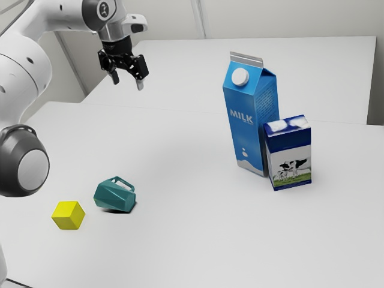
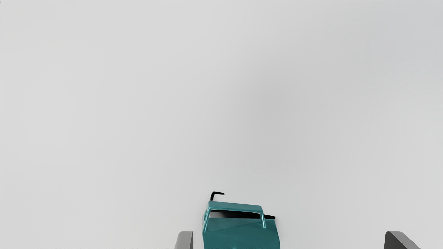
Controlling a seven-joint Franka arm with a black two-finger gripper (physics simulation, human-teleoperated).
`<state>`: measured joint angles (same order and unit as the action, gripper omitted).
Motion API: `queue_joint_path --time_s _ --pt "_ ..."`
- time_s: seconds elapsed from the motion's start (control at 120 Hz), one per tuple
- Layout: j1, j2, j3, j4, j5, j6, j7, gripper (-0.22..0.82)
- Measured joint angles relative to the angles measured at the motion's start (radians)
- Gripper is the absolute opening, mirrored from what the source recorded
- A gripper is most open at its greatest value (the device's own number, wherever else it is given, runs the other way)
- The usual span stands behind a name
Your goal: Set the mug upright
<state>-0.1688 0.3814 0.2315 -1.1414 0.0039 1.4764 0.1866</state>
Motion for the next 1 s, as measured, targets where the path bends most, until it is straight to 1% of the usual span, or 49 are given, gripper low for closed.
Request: queue_joint_path --time_s 0.258,0.317,0.475,0.6,0.683,0.742,0.8,1.0 --pt "0.0 0.001 0.002 -0.002 0.0 0.003 -0.007 0.6" --pt "0.0 -0.009 0.002 -0.023 0.003 0.004 -0.008 0.6" --pt "0.019 -0.14 0.002 -0.226 0.0 0.022 -0.012 0.6" --pt "0.015 -0.241 0.001 -0.396 -0.005 0.071 -0.016 0.6" --pt "0.007 -0.306 0.004 -0.524 -0.004 0.126 -0.015 0.6" --pt "-0.019 -0.344 0.039 -0.607 -0.023 0.158 -0.009 0.6" --pt "-0.034 -0.36 0.076 -0.662 -0.054 0.184 0.002 0.6" --pt "-0.043 -0.366 0.188 -0.785 -0.188 0.247 0.081 0.6"
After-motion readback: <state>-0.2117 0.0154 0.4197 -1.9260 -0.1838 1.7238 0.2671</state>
